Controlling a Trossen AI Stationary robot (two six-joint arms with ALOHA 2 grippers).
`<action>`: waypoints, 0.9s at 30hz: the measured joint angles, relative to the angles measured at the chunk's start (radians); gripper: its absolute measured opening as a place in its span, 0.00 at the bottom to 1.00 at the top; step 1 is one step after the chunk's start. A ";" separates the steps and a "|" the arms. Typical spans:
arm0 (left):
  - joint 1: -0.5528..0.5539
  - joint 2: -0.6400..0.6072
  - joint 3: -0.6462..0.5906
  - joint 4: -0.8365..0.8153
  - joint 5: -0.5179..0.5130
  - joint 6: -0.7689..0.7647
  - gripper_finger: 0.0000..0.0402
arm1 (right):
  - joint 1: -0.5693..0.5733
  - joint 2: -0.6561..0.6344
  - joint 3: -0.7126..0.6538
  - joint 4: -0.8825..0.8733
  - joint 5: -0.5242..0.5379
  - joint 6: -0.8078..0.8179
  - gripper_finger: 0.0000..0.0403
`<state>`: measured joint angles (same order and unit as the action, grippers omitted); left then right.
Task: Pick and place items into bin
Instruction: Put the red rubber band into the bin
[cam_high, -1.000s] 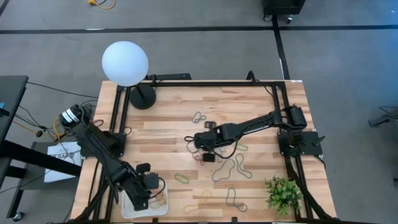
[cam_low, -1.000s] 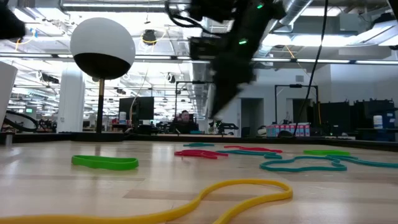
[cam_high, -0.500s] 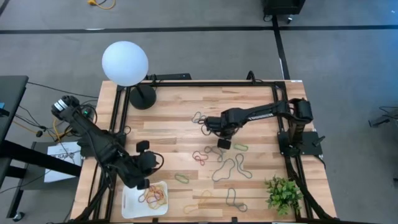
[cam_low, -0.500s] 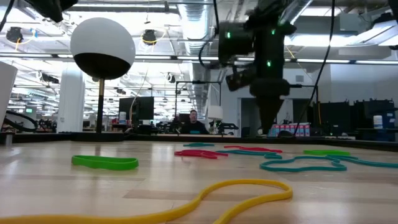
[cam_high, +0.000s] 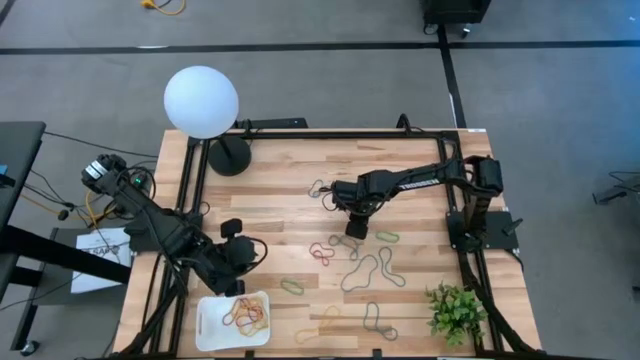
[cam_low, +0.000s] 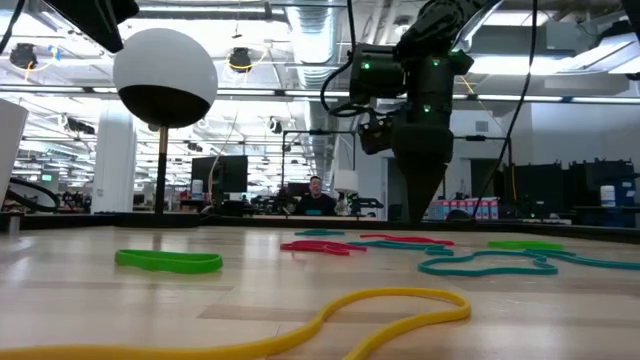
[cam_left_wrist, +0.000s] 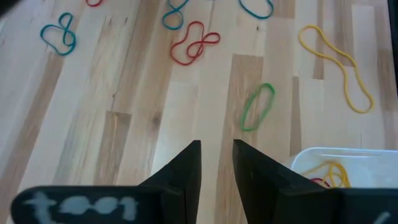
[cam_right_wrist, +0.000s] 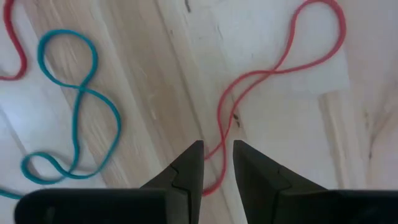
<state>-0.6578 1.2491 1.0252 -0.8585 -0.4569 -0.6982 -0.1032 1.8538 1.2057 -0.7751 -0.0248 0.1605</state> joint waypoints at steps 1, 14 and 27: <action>0.001 0.000 0.000 0.000 0.000 0.000 0.20 | 0.001 0.000 0.000 0.000 0.002 0.010 0.20; 0.001 0.000 0.000 0.002 -0.001 -0.019 0.20 | 0.005 0.122 0.010 0.027 0.042 0.000 0.20; 0.006 0.000 0.000 0.003 -0.083 -0.046 0.20 | 0.031 0.073 0.008 0.067 0.057 -0.004 0.02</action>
<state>-0.6514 1.2491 1.0252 -0.8558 -0.5402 -0.7443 -0.0719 1.9269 1.2137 -0.7079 0.0321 0.1569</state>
